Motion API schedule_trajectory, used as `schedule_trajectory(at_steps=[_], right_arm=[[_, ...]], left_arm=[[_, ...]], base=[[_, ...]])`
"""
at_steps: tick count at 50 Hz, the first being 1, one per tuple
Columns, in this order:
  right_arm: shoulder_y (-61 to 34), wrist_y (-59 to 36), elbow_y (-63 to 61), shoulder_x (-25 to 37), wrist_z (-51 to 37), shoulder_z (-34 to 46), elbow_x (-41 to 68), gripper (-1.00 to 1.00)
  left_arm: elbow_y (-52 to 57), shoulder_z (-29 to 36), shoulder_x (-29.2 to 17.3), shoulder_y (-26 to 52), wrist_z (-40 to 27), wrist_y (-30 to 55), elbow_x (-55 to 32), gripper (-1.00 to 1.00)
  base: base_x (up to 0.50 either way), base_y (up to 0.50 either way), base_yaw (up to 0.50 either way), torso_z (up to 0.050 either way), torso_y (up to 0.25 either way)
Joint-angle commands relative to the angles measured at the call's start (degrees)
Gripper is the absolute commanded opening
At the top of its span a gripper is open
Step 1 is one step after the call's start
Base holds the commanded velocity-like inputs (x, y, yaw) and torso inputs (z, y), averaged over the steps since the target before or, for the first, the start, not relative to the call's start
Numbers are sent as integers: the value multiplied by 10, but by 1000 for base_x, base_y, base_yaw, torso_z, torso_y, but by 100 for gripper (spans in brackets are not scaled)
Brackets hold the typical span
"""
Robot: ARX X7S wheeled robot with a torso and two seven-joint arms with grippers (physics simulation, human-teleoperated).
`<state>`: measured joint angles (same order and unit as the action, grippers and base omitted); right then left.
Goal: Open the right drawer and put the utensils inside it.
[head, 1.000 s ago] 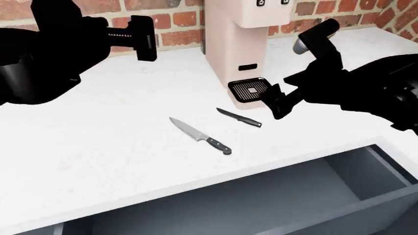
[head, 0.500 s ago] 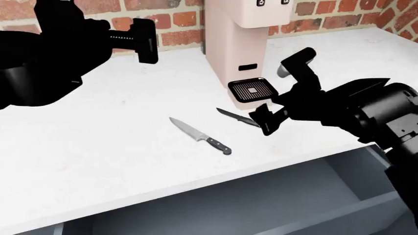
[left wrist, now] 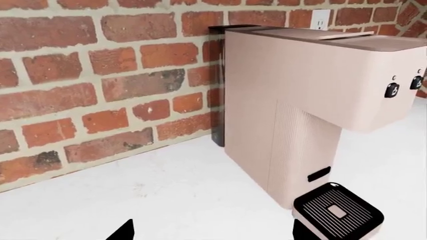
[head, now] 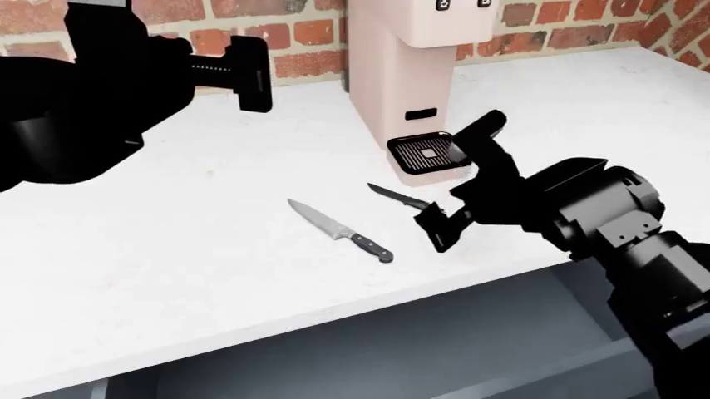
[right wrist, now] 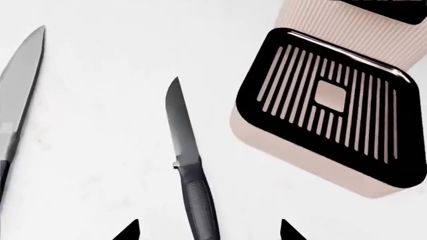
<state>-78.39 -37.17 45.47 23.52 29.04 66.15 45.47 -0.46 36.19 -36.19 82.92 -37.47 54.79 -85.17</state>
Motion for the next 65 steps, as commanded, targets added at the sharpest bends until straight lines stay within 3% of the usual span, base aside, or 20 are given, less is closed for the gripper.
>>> schedule_trajectory(at_steps=[1,21,22,45,58,65], right_arm=[[15,25,47,-32,11,20,-25,100],[32,59,97,-56,31,26,-38,100],[32,57,88,-52,28,25,-36,-100],[23,22,-47,9,-22,-3,-6,-100],[16,-77,-480,206,-138,-66,112,-100],[26,-89,-609,258,-180,-84,153,-100]], left_arm=[[1,1,-1,0,1,0,-2,100],[-1,5,0,-5,6,-4,2,100],[1,5,-1,-4,5,-3,1,100],[3,3,-5,-4,2,-4,-4,100],[6,0,-11,-8,-3,-5,-10,100],[10,-2,-14,-5,-8,-3,-16,100]], base=[[0,0,0,0,0],[1,1,2,0,0],[0,0,4,0,0],[1,0,0,0,0],[0,0,0,0,0],[0,0,0,0,0]])
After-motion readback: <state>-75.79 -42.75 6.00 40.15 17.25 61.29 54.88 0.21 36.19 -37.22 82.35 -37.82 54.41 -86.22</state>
